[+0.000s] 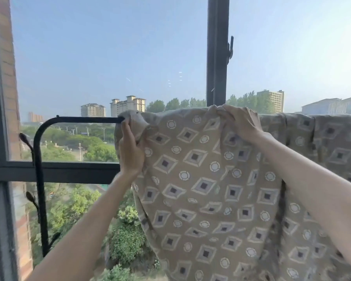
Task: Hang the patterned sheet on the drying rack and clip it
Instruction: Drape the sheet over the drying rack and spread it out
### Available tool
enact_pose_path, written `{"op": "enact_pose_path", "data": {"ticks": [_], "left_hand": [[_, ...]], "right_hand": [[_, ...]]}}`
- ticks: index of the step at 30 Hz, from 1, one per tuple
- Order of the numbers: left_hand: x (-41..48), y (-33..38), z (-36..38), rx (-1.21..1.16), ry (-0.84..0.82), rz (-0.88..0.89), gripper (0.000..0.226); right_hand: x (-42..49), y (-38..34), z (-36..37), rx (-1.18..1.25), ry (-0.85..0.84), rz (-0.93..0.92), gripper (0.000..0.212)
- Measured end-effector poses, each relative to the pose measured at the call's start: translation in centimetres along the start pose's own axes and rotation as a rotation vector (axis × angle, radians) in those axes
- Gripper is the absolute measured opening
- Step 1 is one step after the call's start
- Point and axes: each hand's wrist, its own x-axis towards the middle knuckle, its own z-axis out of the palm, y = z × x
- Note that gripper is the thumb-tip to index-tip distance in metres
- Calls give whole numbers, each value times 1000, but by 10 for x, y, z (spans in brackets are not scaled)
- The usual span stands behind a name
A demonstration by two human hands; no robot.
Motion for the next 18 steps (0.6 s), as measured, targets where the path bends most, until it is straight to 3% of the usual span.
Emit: {"op": "enact_pose_path", "data": {"ticks": [4,9,12,15,18], "left_hand": [[65,17,1,110,15,196,43],[136,15,28,240,-60,167,34],[142,6,49,468,-202,-1,43],[139,-6,52,572,-435,-209,54],[142,-18,45,711,-533,-233,74]], "right_hand": [[16,3,-11,29,53,51,34],[49,0,-23,215,218,171,36],[54,7,-13,120,68,255,36],[53,17,1,13,-114,349,23],[58,18,5,-59,-169,376,9]]}}
